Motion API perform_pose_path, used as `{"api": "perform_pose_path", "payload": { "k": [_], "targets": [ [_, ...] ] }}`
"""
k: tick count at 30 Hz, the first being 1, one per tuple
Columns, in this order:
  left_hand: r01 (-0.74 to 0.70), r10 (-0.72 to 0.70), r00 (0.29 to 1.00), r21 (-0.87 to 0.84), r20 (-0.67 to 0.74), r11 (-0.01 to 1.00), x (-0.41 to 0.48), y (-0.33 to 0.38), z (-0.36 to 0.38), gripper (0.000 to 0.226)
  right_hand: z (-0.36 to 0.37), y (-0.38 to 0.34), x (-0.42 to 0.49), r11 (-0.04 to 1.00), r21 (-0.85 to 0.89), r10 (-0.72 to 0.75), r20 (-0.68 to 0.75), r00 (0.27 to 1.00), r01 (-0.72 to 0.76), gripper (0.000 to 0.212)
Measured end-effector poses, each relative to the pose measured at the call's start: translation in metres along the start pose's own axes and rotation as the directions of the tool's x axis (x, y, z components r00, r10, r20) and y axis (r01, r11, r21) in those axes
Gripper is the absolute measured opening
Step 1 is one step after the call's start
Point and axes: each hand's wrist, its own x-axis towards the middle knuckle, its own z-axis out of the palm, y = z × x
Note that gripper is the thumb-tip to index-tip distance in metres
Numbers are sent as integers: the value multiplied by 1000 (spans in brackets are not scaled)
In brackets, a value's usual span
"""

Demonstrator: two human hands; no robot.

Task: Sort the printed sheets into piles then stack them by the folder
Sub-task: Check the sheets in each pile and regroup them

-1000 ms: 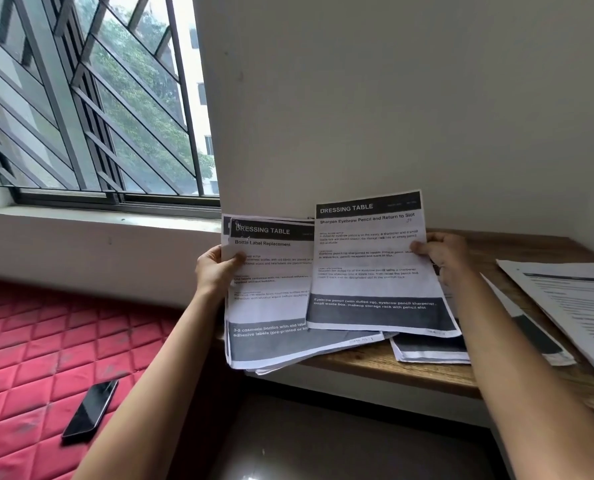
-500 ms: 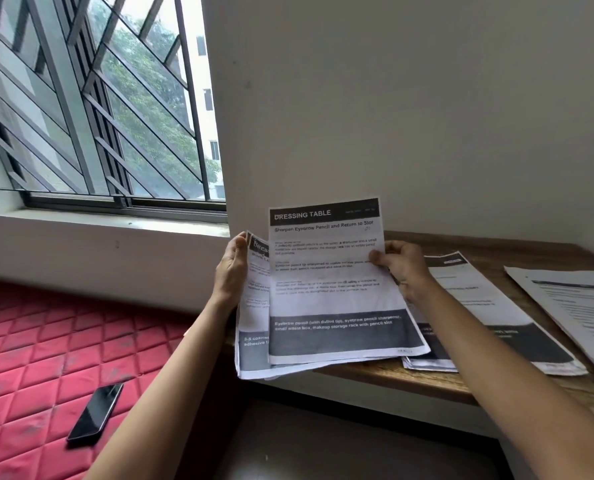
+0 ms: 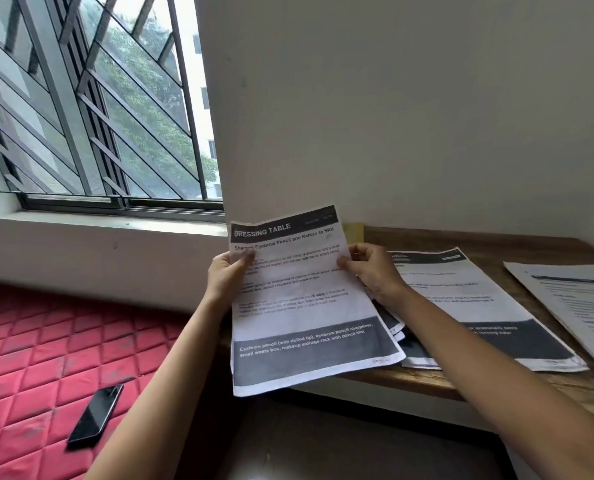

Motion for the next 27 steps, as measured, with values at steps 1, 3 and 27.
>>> {"api": "perform_pose_path", "payload": {
  "k": [1, 3, 27],
  "targets": [
    [6, -6, 1000, -15, -1, 1000, 0, 0, -2, 25, -1, 1, 1, 999, -42, -11, 4, 1000, 11, 14],
    [17, -17, 1000, -65, 11, 998, 1, 0, -9, 15, -7, 5, 3, 968, -244, -59, -9, 998, 55, 13],
    [155, -150, 988, -164, 44, 974, -40, 17, -88, 12, -2, 2, -6, 730, -679, 77, -28, 997, -76, 37]
  ]
}}
